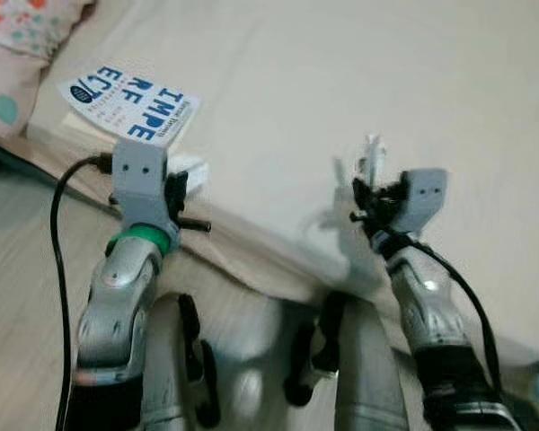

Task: Clean up the room

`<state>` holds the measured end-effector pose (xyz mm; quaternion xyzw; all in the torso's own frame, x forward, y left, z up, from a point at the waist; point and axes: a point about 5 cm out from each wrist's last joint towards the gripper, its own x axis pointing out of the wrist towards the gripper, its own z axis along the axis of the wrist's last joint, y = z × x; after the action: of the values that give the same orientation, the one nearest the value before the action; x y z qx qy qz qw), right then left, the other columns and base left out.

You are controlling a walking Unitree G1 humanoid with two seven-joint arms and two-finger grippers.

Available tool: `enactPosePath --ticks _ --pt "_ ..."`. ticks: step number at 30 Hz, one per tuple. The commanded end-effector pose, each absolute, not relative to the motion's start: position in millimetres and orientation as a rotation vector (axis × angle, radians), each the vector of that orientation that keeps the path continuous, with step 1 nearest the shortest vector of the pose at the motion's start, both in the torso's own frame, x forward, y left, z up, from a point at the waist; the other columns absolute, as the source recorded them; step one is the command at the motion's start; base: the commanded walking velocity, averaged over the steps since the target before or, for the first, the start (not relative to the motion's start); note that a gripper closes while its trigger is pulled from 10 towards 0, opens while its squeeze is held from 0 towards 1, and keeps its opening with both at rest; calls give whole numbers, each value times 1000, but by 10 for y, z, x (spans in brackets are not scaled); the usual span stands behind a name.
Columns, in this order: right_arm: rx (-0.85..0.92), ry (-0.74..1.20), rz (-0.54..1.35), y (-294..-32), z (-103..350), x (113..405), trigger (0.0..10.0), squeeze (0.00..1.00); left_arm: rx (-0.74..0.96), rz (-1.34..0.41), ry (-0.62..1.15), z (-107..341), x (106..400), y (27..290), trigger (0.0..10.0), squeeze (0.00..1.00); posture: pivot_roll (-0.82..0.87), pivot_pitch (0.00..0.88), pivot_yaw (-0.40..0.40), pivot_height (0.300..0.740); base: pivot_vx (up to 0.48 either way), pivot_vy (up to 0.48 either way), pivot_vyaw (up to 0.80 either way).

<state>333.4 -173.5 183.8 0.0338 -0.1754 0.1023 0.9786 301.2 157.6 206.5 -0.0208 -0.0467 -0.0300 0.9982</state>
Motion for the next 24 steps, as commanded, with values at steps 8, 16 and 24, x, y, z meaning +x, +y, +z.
enactPosePath --ticks 8,16,24 --pt "101 -415 156 -1690 1898 3121 10000 0 -34 -74 -112 1989 2974 1526 10000 0 62 126 -76 567 0 0 0" --pt "47 -355 95 -1799 1774 3095 10000 0 83 -103 -229 2129 3003 1464 10000 0 56 79 -74 582 0 0 0" --pt "32 -337 92 -1824 1768 3094 10000 0 94 -88 -266 2159 3051 1435 10000 0 55 71 -79 622 0 0 0"
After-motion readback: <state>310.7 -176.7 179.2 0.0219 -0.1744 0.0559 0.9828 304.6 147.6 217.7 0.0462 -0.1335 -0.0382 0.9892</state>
